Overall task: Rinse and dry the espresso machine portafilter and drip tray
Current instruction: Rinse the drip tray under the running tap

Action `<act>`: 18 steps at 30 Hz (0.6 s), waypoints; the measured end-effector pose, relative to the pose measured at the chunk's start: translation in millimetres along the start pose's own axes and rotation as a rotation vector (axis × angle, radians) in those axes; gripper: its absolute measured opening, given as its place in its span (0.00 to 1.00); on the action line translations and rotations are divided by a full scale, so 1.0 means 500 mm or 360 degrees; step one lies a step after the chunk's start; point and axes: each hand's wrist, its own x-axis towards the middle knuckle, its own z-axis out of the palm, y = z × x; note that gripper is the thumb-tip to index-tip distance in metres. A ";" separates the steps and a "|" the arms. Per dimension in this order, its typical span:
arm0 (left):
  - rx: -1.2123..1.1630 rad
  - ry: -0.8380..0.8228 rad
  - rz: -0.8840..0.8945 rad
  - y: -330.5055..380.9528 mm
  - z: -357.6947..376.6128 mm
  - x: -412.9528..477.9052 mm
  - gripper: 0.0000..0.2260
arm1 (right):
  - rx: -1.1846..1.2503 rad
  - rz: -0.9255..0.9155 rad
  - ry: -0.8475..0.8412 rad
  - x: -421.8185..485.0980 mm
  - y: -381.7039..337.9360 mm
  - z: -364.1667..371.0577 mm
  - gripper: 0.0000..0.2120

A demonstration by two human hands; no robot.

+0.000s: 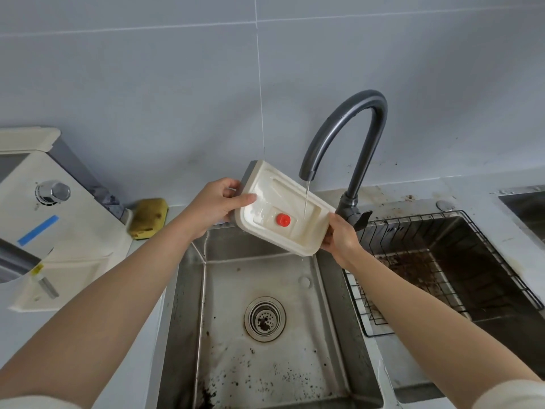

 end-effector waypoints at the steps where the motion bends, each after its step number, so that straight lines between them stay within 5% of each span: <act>1: 0.0005 0.0012 -0.0025 -0.003 0.002 0.000 0.12 | -0.0045 0.0032 0.0014 -0.001 0.002 -0.003 0.18; 18: 0.0175 0.0008 -0.0318 -0.037 0.004 -0.002 0.15 | -0.0326 0.0308 0.0100 -0.030 -0.009 -0.021 0.12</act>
